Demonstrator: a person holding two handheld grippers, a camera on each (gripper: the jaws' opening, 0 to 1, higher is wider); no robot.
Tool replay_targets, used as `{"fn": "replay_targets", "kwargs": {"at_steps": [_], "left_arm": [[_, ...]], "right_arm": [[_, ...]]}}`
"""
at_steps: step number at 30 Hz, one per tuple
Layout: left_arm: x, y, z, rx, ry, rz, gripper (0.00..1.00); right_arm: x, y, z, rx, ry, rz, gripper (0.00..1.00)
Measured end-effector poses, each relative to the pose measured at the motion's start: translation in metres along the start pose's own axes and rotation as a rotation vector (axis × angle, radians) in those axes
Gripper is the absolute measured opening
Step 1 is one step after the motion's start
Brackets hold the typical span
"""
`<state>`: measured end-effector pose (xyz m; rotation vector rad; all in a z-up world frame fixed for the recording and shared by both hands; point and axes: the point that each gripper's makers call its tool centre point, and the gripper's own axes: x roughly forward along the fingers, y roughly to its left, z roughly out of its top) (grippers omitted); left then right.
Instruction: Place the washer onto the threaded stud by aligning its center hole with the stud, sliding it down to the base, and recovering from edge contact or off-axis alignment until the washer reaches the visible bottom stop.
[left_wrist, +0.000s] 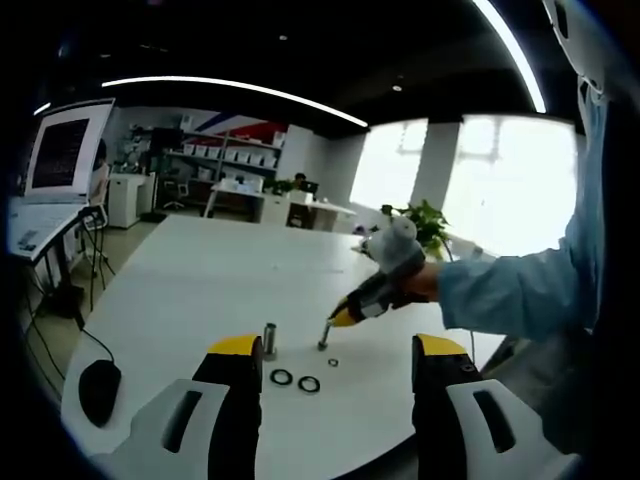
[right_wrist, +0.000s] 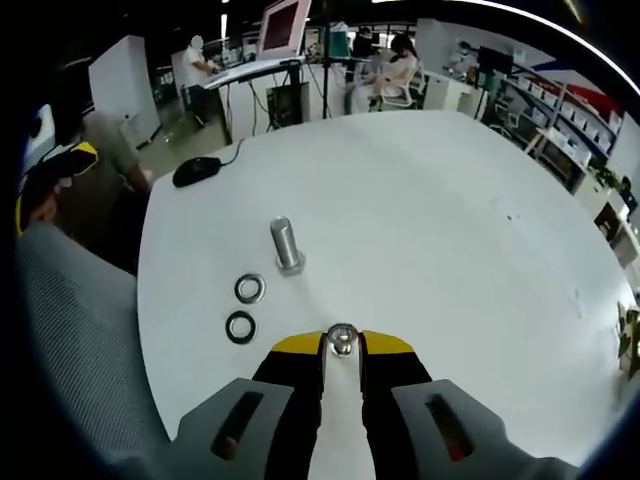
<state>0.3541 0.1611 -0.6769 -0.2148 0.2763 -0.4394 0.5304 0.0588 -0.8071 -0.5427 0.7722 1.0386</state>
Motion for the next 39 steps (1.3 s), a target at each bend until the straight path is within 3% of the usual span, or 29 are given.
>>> {"fn": "replay_targets", "kwargs": {"at_steps": [24, 39], "left_arm": [[-0.001, 0.001, 0.000, -0.001, -0.003, 0.007, 0.59], [-0.001, 0.000, 0.001, 0.003, -0.006, 0.003, 0.59]], "right_arm": [[0.011, 0.001, -0.009, 0.002, 0.042, 0.020, 0.15], [-0.003, -0.003, -0.008, 0.033, 0.013, -0.005, 0.15]]}}
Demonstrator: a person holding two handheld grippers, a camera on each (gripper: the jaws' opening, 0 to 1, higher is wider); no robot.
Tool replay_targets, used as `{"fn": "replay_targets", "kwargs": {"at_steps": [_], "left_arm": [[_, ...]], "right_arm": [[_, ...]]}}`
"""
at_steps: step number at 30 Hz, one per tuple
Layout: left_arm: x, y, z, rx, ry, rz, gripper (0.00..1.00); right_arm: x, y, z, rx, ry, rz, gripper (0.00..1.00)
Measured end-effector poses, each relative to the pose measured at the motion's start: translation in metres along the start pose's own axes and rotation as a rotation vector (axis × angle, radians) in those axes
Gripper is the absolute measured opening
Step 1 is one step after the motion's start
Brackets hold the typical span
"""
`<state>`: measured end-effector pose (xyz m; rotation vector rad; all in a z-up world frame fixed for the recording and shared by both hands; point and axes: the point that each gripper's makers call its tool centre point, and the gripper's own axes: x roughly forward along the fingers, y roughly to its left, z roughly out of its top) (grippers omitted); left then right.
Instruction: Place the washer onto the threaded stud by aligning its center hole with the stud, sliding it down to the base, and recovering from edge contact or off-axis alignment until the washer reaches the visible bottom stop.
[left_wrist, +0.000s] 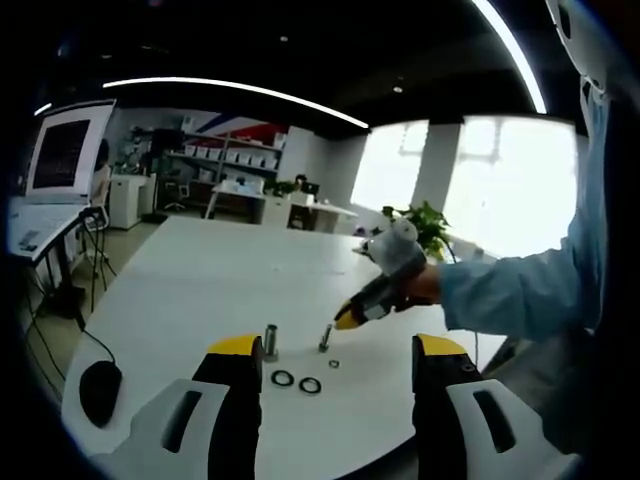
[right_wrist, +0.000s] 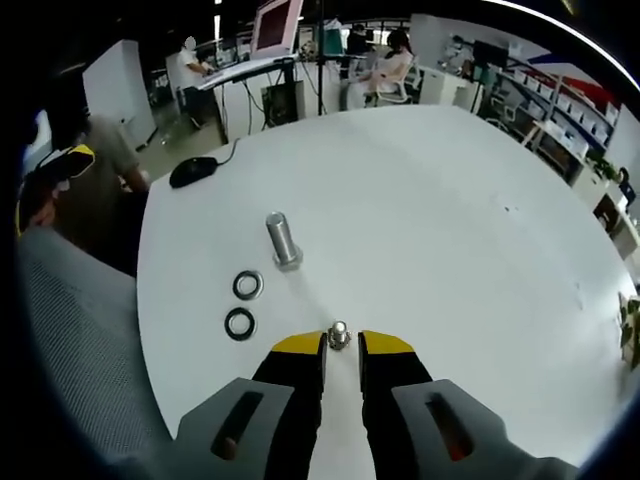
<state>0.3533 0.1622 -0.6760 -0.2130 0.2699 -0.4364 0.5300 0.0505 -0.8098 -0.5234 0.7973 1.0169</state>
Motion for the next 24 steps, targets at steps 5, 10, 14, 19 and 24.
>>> {"fn": "replay_targets", "kwargs": {"at_steps": [5, 10, 14, 19, 24], "left_arm": [[0.000, 0.000, 0.001, 0.000, -0.005, 0.000, 0.59], [0.000, 0.000, 0.004, -0.001, -0.018, -0.004, 0.60], [0.000, -0.003, 0.005, 0.008, -0.025, -0.015, 0.60], [-0.001, -0.006, 0.003, 0.022, -0.017, -0.029, 0.60], [-0.003, -0.004, 0.002, 0.035, -0.015, -0.030, 0.61]], "right_arm": [[-0.005, 0.006, -0.001, 0.004, -0.002, 0.000, 0.15], [-0.018, 0.013, -0.002, 0.021, -0.010, -0.008, 0.15], [-0.033, 0.020, 0.002, 0.024, -0.033, -0.023, 0.15], [-0.049, 0.030, 0.006, 0.072, -0.098, -0.046, 0.15], [-0.055, 0.042, 0.006, 0.090, -0.123, -0.048, 0.15]]}}
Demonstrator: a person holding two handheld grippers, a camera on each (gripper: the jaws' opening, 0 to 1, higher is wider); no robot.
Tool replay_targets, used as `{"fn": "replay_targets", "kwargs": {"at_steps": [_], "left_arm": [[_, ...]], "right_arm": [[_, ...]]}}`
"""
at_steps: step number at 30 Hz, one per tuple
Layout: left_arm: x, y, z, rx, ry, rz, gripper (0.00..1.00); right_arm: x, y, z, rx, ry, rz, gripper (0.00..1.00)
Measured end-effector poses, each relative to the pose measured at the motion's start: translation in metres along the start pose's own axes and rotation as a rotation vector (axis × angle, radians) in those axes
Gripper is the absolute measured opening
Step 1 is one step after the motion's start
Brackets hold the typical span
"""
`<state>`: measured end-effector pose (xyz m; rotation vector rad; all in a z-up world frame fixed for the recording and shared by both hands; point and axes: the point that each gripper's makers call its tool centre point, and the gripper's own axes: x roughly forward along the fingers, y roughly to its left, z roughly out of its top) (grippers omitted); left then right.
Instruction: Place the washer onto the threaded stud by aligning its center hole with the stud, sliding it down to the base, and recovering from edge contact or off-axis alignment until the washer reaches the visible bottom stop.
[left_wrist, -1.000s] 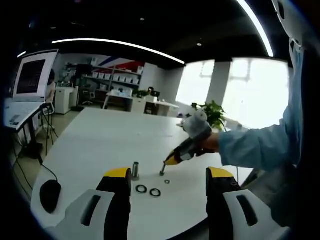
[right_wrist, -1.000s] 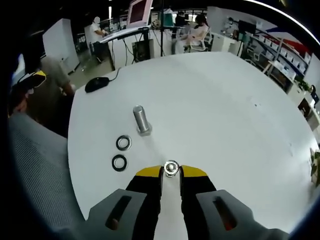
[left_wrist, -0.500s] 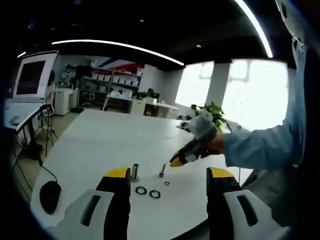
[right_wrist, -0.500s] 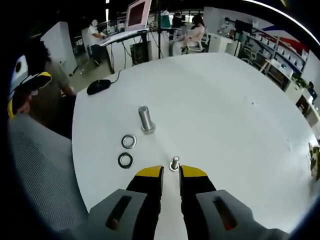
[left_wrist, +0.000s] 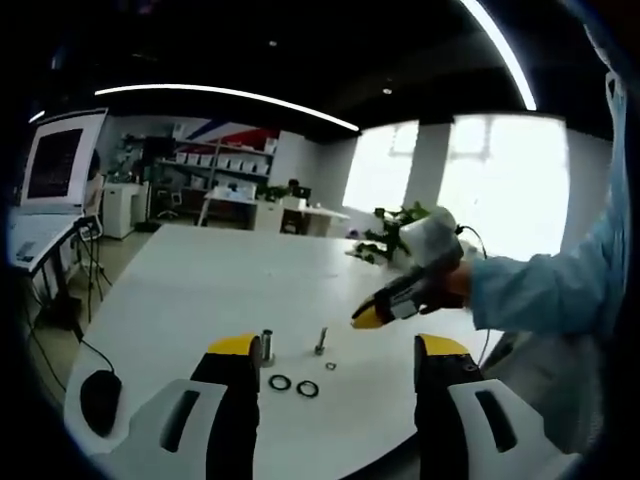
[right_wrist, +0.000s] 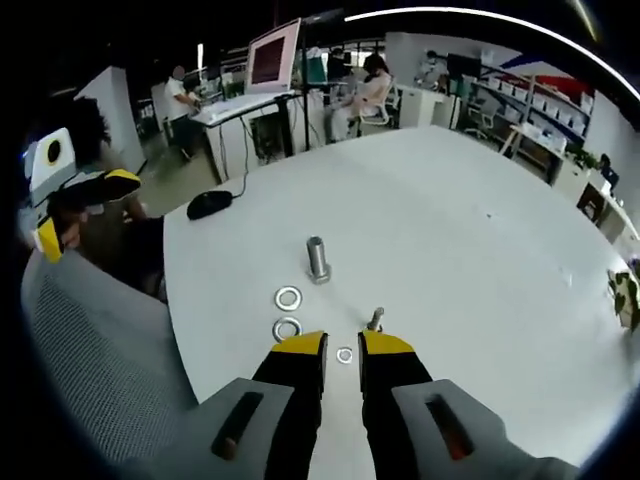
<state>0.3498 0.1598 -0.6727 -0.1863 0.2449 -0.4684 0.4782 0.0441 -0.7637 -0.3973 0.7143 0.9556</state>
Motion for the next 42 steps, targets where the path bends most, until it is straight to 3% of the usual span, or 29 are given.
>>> {"fn": "replay_targets", "kwargs": {"at_steps": [5, 10, 18, 23, 27, 34, 42], "left_arm": [[-0.003, 0.004, -0.004, 0.010, 0.011, 0.005, 0.61], [-0.003, 0.005, -0.011, 0.018, 0.049, 0.009, 0.62], [-0.001, 0.004, -0.016, 0.014, 0.080, 0.002, 0.62], [0.001, 0.000, -0.019, 0.025, 0.100, -0.016, 0.61], [0.000, 0.000, -0.019, 0.017, 0.096, -0.016, 0.61], [-0.003, 0.006, -0.012, -0.013, 0.051, 0.007, 0.61], [-0.001, 0.006, -0.006, -0.036, 0.023, 0.014, 0.61]], "right_arm": [[0.006, 0.007, 0.002, 0.044, -0.044, 0.006, 0.15], [0.016, 0.013, -0.010, 0.024, -0.024, 0.035, 0.15], [0.012, 0.006, 0.000, 0.024, -0.065, 0.021, 0.16], [0.015, 0.005, -0.004, -0.002, -0.045, 0.014, 0.16], [0.016, 0.010, -0.003, 0.032, -0.061, 0.041, 0.15], [0.030, 0.016, -0.023, -0.015, 0.000, 0.052, 0.15], [0.054, -0.002, -0.046, -0.049, 0.106, 0.039, 0.14]]}}
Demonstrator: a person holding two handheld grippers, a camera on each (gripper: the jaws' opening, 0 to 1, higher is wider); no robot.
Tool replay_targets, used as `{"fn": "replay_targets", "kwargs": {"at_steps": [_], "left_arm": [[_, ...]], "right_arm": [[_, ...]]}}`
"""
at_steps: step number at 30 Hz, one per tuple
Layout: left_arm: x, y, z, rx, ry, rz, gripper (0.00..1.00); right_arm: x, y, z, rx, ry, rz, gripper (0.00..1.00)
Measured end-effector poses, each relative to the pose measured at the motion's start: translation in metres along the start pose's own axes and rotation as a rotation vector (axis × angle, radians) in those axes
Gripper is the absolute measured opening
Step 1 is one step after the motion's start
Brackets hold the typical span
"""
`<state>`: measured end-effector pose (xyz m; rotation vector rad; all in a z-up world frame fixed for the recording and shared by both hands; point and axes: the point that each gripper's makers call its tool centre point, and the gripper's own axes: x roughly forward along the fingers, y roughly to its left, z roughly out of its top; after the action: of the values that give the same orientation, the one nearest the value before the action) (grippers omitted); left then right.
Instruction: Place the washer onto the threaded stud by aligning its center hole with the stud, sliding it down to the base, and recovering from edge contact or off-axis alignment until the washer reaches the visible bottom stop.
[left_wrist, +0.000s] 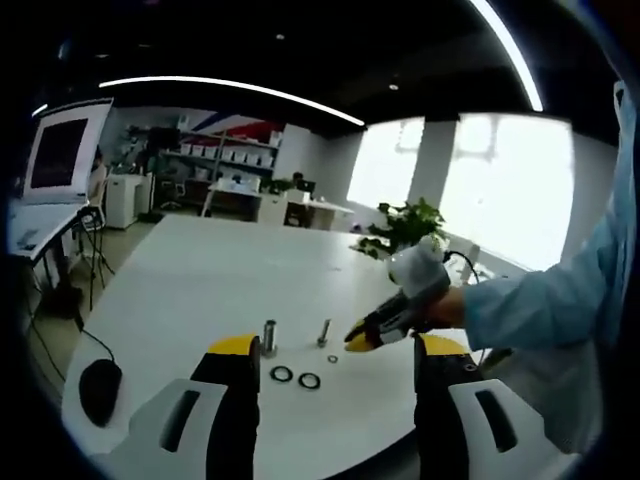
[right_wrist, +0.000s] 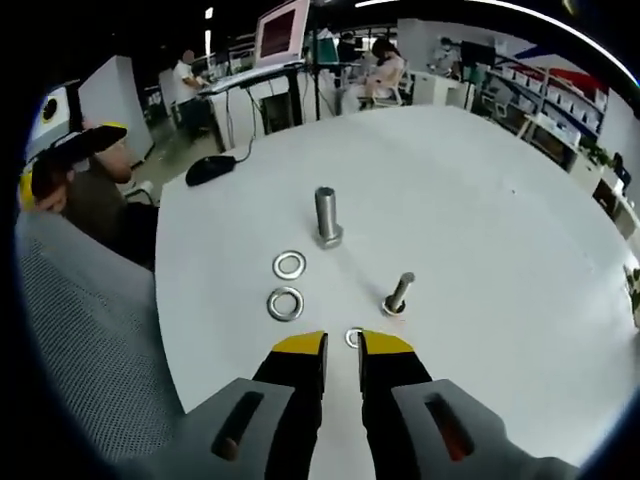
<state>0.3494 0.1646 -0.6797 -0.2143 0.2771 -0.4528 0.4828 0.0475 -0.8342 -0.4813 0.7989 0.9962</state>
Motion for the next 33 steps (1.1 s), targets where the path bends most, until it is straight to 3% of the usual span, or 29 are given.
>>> {"fn": "replay_targets", "kwargs": {"at_steps": [7, 20, 29, 33], "left_arm": [[0.001, 0.003, 0.000, -0.011, 0.001, 0.012, 0.61], [0.002, 0.007, -0.002, -0.020, 0.014, 0.027, 0.60], [0.002, 0.005, -0.003, -0.021, 0.015, 0.018, 0.60], [0.002, 0.004, -0.003, -0.020, 0.014, 0.014, 0.59]], "right_arm": [[0.020, -0.015, -0.008, 0.006, 0.044, 0.008, 0.14], [0.040, -0.016, -0.019, -0.048, 0.100, 0.019, 0.13], [0.037, -0.018, -0.019, -0.082, 0.106, 0.006, 0.05], [0.028, -0.021, -0.008, -0.002, 0.040, -0.009, 0.05]]}}
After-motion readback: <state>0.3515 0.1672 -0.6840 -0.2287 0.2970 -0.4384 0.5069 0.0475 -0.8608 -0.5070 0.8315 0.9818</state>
